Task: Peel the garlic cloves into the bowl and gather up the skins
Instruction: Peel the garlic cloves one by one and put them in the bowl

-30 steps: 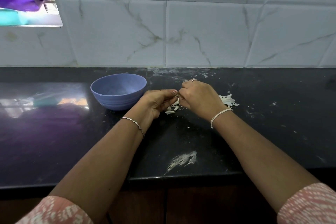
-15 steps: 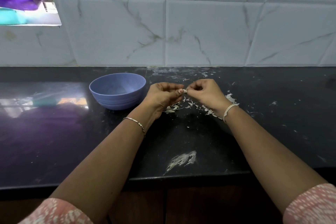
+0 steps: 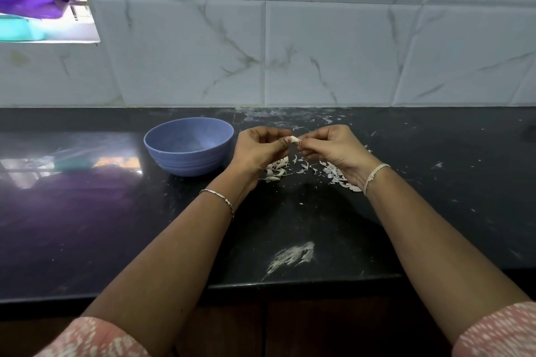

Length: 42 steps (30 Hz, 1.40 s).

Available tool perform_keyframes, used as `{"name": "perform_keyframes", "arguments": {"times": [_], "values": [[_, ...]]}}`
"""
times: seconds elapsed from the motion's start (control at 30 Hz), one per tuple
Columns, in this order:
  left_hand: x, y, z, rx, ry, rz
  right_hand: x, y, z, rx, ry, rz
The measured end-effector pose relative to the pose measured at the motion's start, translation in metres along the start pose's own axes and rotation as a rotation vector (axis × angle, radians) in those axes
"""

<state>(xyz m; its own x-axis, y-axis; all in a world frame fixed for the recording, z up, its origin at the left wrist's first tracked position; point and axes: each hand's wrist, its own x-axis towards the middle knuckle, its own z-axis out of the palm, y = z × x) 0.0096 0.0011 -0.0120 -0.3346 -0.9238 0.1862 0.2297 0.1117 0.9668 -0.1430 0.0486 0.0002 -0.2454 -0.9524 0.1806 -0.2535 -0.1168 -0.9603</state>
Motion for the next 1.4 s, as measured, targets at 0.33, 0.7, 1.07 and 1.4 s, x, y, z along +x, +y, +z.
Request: {"name": "perform_keyframes", "arguments": {"times": [0.33, 0.7, 1.07, 1.4], "values": [[0.006, -0.007, 0.001, 0.193, 0.043, 0.104, 0.0, 0.0, 0.001, -0.019, 0.033, -0.041], [0.004, -0.004, 0.003, 0.314, 0.084, 0.204, -0.001, -0.001, 0.003, -0.057, 0.037, -0.075], [0.009, -0.009, 0.001, 0.326, 0.038, 0.195, 0.003, 0.001, 0.001, -0.089, 0.045, -0.075], [0.008, -0.009, 0.003, 0.014, -0.004, -0.013, 0.003, 0.003, 0.004, -0.151, 0.049, -0.101]]}}
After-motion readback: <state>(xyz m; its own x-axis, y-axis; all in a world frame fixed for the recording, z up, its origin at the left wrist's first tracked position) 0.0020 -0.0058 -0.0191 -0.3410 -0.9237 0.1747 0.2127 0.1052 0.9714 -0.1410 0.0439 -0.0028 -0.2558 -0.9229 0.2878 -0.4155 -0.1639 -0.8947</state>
